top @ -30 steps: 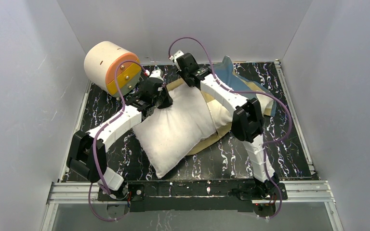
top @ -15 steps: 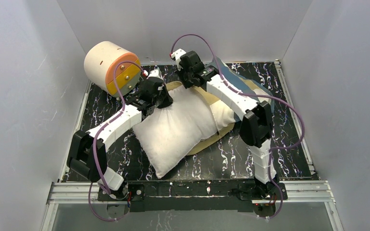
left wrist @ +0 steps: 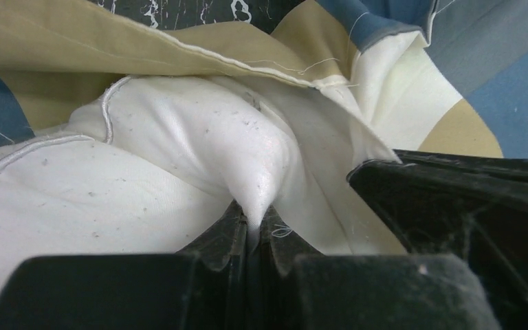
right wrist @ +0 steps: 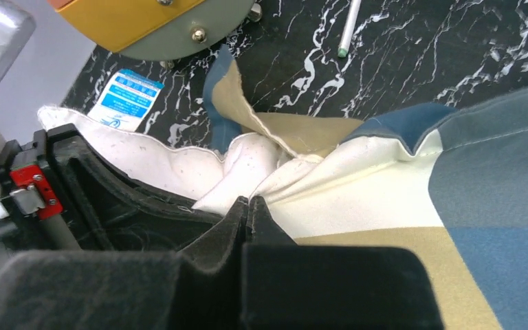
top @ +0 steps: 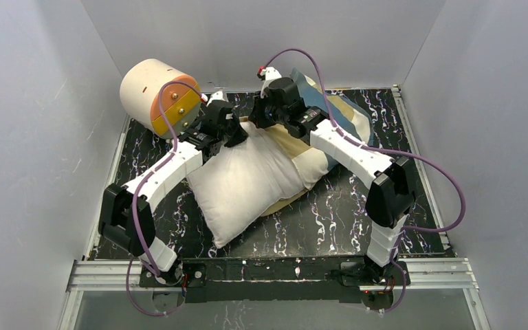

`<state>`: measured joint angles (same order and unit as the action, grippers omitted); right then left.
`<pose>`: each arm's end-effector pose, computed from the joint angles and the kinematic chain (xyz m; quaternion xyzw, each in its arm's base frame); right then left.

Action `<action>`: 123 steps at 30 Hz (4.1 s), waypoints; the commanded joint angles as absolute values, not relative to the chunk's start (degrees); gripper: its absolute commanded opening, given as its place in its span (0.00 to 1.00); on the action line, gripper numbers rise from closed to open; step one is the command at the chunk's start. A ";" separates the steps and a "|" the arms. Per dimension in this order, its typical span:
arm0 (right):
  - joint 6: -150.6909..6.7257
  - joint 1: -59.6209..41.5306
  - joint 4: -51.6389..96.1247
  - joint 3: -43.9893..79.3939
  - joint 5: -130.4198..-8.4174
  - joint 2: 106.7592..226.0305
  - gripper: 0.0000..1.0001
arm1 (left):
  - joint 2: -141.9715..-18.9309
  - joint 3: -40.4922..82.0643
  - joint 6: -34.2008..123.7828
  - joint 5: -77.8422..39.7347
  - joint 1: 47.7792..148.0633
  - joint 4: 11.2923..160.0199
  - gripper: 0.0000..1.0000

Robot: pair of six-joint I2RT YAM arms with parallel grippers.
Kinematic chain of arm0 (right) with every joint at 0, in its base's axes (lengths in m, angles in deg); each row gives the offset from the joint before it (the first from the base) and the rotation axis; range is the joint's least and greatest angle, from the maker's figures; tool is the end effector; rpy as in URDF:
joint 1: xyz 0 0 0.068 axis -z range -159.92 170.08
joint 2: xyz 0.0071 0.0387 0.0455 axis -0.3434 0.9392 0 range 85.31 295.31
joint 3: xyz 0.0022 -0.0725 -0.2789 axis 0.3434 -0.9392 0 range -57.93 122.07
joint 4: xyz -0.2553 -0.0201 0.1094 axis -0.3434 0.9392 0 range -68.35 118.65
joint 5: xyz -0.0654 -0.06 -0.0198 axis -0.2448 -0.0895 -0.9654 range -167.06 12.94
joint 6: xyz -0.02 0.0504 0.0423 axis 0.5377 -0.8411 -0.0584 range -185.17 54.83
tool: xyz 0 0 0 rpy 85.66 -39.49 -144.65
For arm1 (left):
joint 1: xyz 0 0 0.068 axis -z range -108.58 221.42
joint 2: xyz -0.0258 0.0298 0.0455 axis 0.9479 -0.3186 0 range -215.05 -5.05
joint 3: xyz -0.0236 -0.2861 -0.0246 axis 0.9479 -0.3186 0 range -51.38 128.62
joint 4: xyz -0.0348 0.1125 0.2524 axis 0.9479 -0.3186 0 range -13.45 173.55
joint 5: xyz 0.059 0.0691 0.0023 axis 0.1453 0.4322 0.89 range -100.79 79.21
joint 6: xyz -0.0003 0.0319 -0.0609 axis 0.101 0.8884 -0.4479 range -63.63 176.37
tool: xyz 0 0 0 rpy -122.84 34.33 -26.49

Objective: Put the pillow into the pillowcase
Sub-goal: Stuff the pillow into the pillowcase.

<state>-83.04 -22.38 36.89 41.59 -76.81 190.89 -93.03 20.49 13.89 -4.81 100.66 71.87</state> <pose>0.3568 0.3268 0.3679 -0.1771 0.8064 0.2851 0.4869 0.3467 -0.1873 0.3174 -0.1254 0.8463 -0.2660 0.4443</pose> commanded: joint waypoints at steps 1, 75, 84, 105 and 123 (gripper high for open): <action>-96.70 -26.94 27.47 40.02 -70.74 185.23 0.01 | -91.56 26.55 10.16 -6.76 100.95 77.87 0.00; -71.47 -24.04 47.03 25.06 -104.84 176.04 0.01 | -92.98 20.48 10.90 -5.99 100.93 82.87 0.00; -72.32 -24.07 47.24 18.33 -102.06 170.65 0.33 | -89.77 25.54 21.68 -5.22 101.02 68.62 0.50; -72.22 -24.08 46.08 19.34 -91.43 171.89 0.01 | -92.10 14.32 14.23 -1.80 112.17 69.41 0.84; -88.12 -24.08 29.27 24.66 -56.96 166.35 0.01 | -86.61 21.63 0.54 0.12 112.13 82.66 0.00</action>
